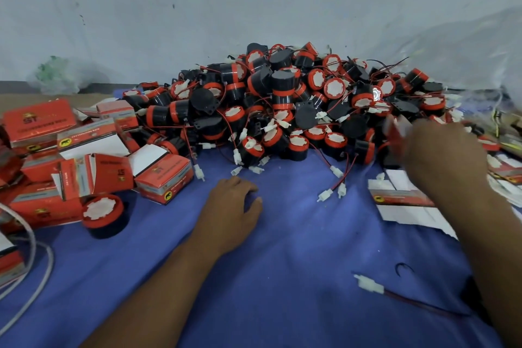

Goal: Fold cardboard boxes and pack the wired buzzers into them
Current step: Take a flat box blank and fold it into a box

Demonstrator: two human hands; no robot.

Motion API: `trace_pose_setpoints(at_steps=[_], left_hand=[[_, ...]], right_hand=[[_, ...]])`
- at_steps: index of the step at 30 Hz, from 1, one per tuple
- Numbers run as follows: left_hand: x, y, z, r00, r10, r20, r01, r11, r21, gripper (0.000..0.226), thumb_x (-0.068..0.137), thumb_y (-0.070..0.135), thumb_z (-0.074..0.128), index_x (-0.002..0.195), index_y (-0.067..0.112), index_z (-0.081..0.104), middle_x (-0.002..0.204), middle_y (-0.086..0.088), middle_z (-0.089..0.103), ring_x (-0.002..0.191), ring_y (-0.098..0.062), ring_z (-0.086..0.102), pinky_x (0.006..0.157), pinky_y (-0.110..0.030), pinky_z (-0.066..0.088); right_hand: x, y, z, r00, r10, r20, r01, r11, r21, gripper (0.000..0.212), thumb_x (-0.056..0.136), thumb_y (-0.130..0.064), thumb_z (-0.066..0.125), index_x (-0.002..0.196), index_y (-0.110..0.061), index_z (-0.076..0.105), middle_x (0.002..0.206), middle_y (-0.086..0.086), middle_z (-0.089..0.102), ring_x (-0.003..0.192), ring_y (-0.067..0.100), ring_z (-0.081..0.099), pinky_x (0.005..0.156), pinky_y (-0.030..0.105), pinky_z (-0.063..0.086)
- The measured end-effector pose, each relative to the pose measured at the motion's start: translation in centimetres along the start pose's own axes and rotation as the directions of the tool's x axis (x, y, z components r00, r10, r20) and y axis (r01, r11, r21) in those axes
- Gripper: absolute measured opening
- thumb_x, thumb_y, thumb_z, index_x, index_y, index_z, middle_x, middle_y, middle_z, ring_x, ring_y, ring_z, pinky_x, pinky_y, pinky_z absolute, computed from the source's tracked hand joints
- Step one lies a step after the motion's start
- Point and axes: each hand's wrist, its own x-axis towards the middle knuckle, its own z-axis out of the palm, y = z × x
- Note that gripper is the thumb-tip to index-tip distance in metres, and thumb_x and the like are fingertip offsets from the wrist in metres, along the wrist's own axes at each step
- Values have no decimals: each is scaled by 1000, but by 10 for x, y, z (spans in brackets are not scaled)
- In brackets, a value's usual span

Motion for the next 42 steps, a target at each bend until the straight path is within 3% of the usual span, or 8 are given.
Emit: trace_pose_setpoints(at_steps=[3, 7, 10, 12, 16, 21, 35, 42], left_hand=[[0, 2, -2, 1000, 6, -18, -9, 986, -169, 58, 94, 46, 59, 146, 29, 39, 138, 10, 48, 118, -8, 48, 98, -25, 42], [-3, 9, -8, 993, 101, -60, -116, 930, -350, 96, 80, 66, 68, 150, 57, 4, 159, 28, 7, 143, 11, 14, 104, -2, 21], [-3, 11, -10, 990, 117, -77, -138, 922, -361, 98, 79, 60, 72, 149, 59, 4, 161, 22, 2, 139, 19, 11, 102, 3, 23], [-2, 12, -11, 994, 67, -91, -100, 902, -420, 91, 80, 61, 69, 147, 60, 7, 161, 13, 16, 139, 5, 33, 105, -16, 41], [-6, 15, -14, 1000, -16, -21, 0, 800, -600, 74, 88, 56, 57, 151, 50, 19, 124, -11, 65, 90, -30, 68, 82, -51, 55], [-10, 18, -10, 1000, 26, -9, -26, 764, -645, 68, 86, 61, 56, 146, 42, 31, 142, 12, 53, 89, -33, 68, 76, -51, 56], [-7, 27, -10, 980, -34, -194, -37, 936, -351, 56, 75, 81, 49, 128, 72, 32, 107, 45, 57, 99, 15, 57, 75, -2, 43], [-7, 17, -10, 994, -50, -100, -14, 832, -554, 106, 73, 51, 65, 156, 39, -1, 157, 21, 30, 138, -10, 42, 106, -49, 43]], right_hand=[[-3, -49, -15, 985, -170, -2, 163, 936, 313, 26, 96, -14, 55, 70, -13, 51, 60, 14, 54, 58, 35, 54, 57, 37, 41], [-32, -112, -11, 947, -244, 208, -80, 448, 890, 49, 104, -27, 48, 60, -7, 48, 58, 3, 44, 56, 19, 40, 58, 33, 36], [-51, -124, 3, 701, -508, 500, -643, -147, 752, 52, 99, -58, 44, 90, -22, 81, 95, -5, 77, 88, 9, 73, 74, 24, 59], [-58, -124, 18, 617, -668, 416, -735, -301, 607, 57, 97, -62, 41, 117, -21, 75, 127, 12, 68, 119, 29, 63, 105, 47, 50], [-68, -123, 41, 693, -673, 260, -479, -160, 863, 55, 94, -45, 56, 144, -25, 52, 142, 7, 58, 130, 24, 55, 110, 52, 44], [-65, -115, 36, 756, -632, 170, -198, 28, 980, 66, 85, -47, 67, 146, -31, 48, 136, -24, 55, 119, 6, 57, 93, 39, 55], [-65, -108, 35, 708, -674, 213, -144, 157, 977, 84, 68, -56, 84, 139, -42, 42, 133, -20, 52, 125, 6, 53, 104, 41, 49], [-68, -109, 35, 710, -679, 187, -99, 167, 981, 78, 69, -52, 85, 135, -47, 43, 134, -23, 48, 124, 0, 48, 105, 33, 43]])
